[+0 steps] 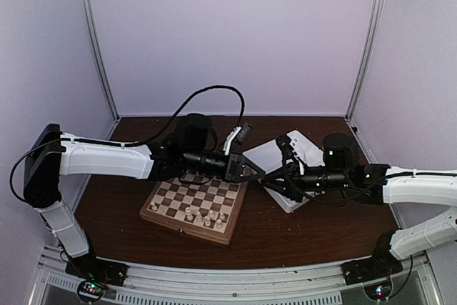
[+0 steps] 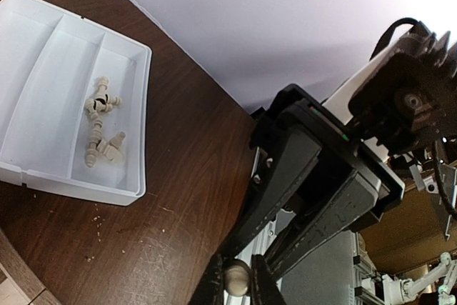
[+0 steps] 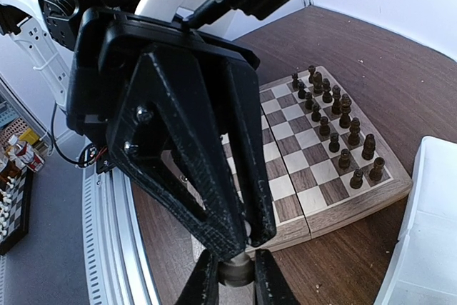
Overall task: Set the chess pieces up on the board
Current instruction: Place the chess piece on the chessboard.
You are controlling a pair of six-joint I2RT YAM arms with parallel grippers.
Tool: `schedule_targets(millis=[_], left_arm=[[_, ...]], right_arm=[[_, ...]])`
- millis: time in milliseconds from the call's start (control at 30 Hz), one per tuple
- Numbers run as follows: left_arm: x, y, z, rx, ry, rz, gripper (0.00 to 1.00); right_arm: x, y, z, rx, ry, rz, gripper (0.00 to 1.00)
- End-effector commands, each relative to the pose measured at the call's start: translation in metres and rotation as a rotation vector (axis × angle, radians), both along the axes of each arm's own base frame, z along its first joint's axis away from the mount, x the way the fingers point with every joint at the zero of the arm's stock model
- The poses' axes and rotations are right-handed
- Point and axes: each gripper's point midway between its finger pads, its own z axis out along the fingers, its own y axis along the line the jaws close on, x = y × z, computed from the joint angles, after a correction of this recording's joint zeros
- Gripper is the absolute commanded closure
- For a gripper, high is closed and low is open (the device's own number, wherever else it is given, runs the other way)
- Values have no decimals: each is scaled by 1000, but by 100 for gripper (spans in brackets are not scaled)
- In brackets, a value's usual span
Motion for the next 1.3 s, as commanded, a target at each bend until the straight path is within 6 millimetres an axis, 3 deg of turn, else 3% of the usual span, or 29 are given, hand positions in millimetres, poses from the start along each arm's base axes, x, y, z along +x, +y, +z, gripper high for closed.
schedule_targets(millis=[0, 67, 333, 767, 1000, 1267], left_arm=[[-4, -8, 12, -35, -28, -31, 95], [-4, -7, 12, -35, -32, -32, 100], [-3, -6, 13, -19, -48, -22, 100], [3, -1, 8, 37, -85, 4, 100], [3, 2, 8, 51, -96, 13, 100], [3, 6, 9, 58, -106, 20, 100]], right_arm=[[3, 2, 17, 33, -39, -13, 90], [3, 2, 16, 33, -39, -13, 90], [3, 2, 14, 28, -37, -14, 87], [3, 1, 7, 13, -33, -16, 74], [4, 0, 6, 11, -33, -18, 57], [3, -2, 8, 12, -40, -28, 48]])
